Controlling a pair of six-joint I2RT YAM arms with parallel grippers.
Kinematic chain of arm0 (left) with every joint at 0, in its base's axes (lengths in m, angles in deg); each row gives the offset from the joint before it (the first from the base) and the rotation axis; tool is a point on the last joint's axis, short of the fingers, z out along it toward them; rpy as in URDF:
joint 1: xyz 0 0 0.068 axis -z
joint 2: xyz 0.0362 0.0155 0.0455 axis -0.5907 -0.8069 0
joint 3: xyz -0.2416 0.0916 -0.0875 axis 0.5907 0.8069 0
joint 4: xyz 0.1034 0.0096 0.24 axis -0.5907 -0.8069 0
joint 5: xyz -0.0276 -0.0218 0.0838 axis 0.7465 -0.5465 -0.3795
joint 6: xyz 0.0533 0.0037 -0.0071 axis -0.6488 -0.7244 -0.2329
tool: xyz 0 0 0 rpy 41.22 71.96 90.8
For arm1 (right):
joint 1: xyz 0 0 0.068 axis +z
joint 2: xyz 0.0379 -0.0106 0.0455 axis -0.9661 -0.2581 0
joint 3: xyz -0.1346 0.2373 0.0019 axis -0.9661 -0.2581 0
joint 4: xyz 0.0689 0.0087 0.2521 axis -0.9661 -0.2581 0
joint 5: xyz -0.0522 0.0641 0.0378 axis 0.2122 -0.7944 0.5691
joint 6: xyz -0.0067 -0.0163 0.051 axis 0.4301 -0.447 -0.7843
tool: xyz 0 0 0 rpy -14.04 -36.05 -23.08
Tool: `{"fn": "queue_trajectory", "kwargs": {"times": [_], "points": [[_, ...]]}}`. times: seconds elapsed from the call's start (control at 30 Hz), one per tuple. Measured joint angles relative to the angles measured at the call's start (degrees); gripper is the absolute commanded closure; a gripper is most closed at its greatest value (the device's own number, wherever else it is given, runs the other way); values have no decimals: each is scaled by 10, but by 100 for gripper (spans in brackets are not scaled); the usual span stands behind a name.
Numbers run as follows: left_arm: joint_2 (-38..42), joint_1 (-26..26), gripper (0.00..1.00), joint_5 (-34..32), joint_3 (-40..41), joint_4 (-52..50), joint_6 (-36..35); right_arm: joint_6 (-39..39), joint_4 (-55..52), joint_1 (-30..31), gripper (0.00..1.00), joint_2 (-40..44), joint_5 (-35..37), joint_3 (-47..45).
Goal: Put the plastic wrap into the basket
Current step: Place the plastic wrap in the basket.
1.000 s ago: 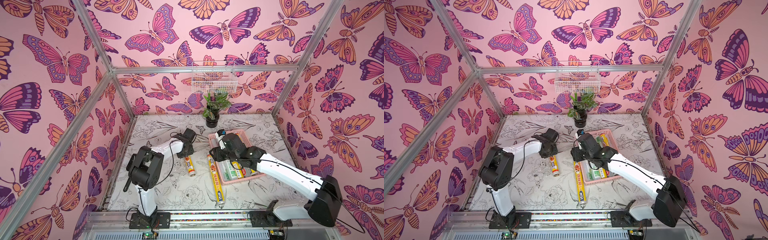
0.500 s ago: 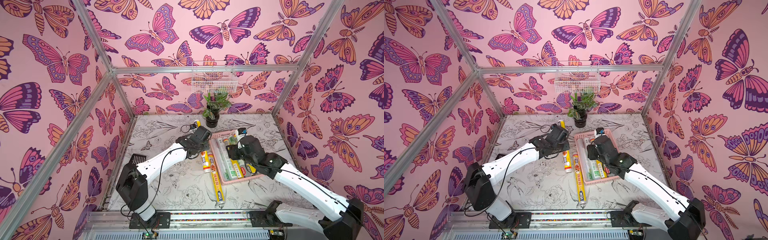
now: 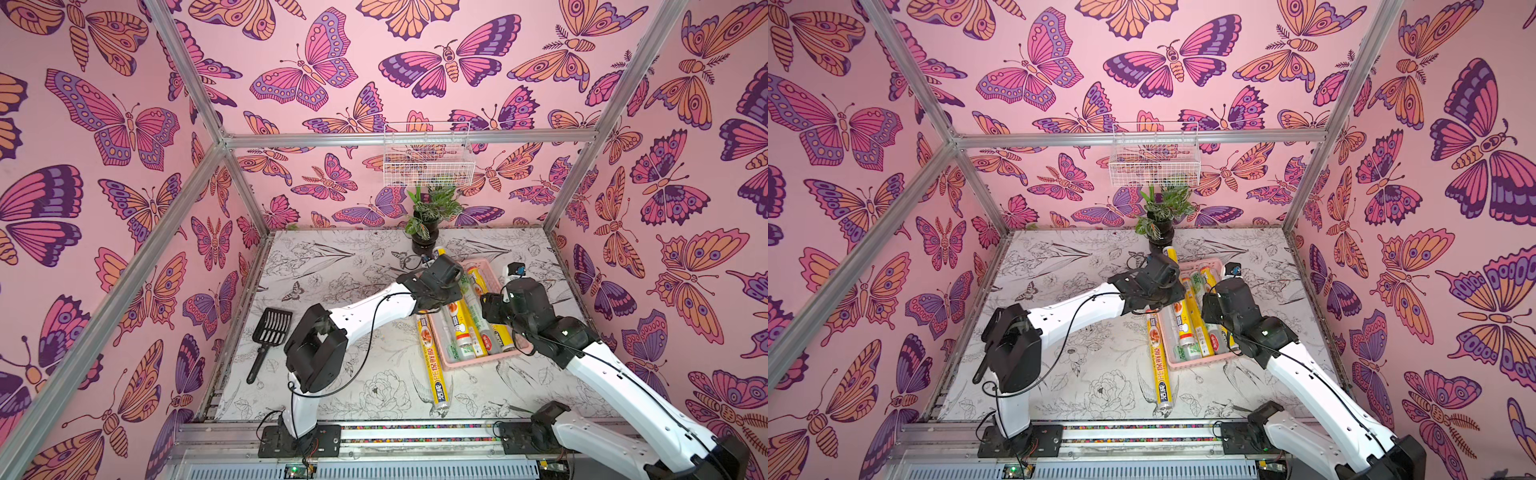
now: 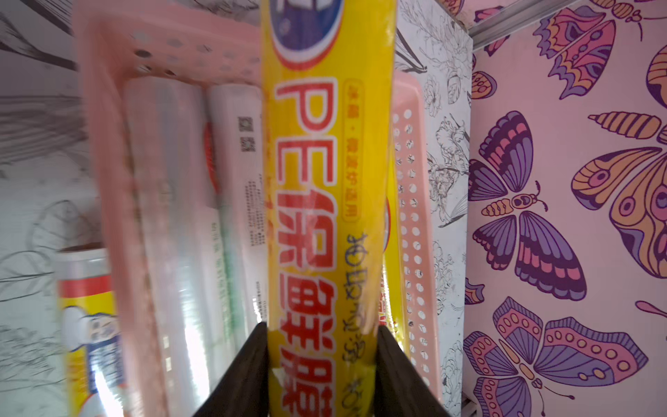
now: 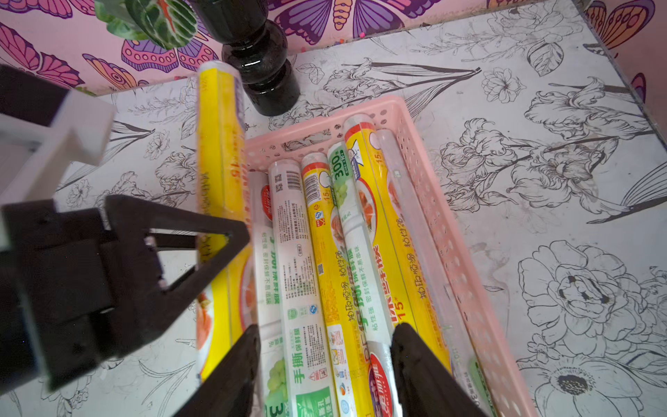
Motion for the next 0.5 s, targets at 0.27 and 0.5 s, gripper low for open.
{"fn": "queue_trajectory", "kwargs": {"times": [0.27, 0.5], "points": [[-82, 14, 71, 38, -50, 26, 37, 0, -5, -4, 38, -1, -1, -14], [-116, 14, 69, 42, -84, 30, 52, -4, -5, -5, 38, -4, -2, -27]]}}
